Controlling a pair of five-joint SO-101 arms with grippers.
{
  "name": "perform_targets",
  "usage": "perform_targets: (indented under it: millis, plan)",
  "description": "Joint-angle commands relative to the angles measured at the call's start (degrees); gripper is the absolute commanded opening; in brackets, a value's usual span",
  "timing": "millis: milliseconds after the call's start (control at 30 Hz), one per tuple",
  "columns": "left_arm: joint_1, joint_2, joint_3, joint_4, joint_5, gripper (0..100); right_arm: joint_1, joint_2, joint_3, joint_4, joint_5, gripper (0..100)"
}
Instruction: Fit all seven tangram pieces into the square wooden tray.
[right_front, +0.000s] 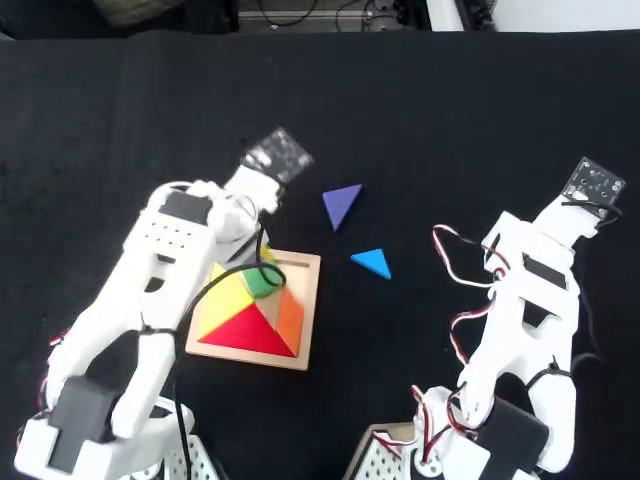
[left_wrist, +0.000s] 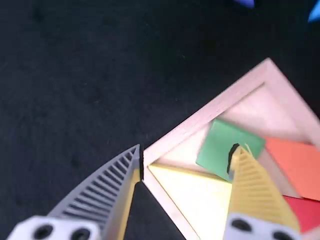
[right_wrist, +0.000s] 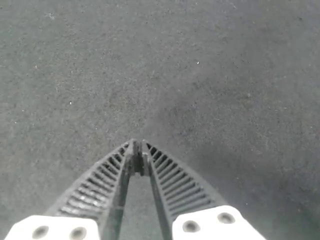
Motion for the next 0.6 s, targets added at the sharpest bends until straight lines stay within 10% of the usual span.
perform_targets:
  millis: [0, 567]
  plan:
    - [5.76, -7.65, -3.21, 10.64, 5.63, 28, -0.88, -0.13, -0.75, -0.88, 0.79, 1.5]
    - [-0.04, -33.05, 38.99, -29.01, 5.27, 28, -1.76, -0.13, -0.75, -0.79, 0.88, 1.5]
